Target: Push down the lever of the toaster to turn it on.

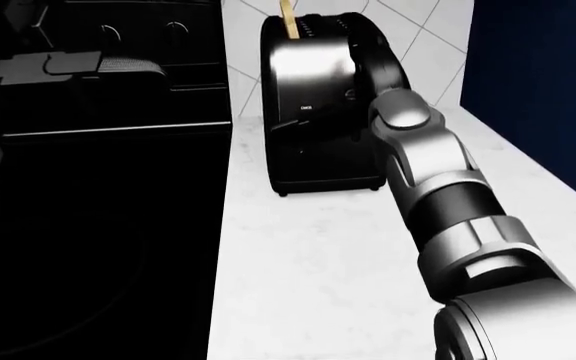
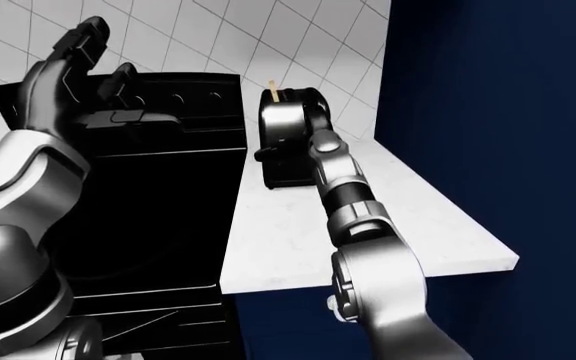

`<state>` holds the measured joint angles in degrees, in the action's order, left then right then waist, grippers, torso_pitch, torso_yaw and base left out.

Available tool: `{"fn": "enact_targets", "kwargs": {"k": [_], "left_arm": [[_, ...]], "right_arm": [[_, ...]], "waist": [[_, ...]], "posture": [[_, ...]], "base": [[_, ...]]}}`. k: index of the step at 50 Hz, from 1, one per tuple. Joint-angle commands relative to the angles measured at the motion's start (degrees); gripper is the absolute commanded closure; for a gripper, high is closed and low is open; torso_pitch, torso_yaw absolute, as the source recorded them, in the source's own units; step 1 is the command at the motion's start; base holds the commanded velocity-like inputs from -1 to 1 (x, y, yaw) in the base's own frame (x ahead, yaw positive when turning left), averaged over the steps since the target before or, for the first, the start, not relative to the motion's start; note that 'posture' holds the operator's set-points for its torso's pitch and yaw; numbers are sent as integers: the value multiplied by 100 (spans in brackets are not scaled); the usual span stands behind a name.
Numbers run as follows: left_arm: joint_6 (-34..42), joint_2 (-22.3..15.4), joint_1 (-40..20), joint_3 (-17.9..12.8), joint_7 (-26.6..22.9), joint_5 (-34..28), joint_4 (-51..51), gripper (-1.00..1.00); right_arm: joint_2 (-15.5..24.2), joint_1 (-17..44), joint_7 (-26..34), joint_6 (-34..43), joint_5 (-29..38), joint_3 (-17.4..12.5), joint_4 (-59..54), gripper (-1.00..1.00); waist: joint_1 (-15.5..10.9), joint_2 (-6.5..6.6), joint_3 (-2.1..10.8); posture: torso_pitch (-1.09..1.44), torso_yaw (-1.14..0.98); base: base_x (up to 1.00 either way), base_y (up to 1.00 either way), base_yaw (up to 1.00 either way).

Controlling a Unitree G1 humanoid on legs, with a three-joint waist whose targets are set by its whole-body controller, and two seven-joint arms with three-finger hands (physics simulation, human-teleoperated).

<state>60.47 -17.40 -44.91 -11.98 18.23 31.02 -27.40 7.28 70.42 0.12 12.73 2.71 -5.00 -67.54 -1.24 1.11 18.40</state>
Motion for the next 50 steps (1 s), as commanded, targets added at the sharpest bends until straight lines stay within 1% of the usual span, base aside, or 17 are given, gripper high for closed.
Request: {"fn": "enact_targets", "kwargs": {"k": [1,50], "left_arm": [[-158,-59,-175,-57,-4,-13,-75,-100],[-161,-52,-204,-56,-1,-15,-56,-100]], "right_arm": [[17,102,30,64,-12,-9,18,-100],[-146,-522,28,-462,39,-67,-375,-100]], "waist": [[-2,20,17],[5,9,49]], "posture": [[-47,0],[-47,0]], "base": [[0,0,0],[0,0,0]]}}
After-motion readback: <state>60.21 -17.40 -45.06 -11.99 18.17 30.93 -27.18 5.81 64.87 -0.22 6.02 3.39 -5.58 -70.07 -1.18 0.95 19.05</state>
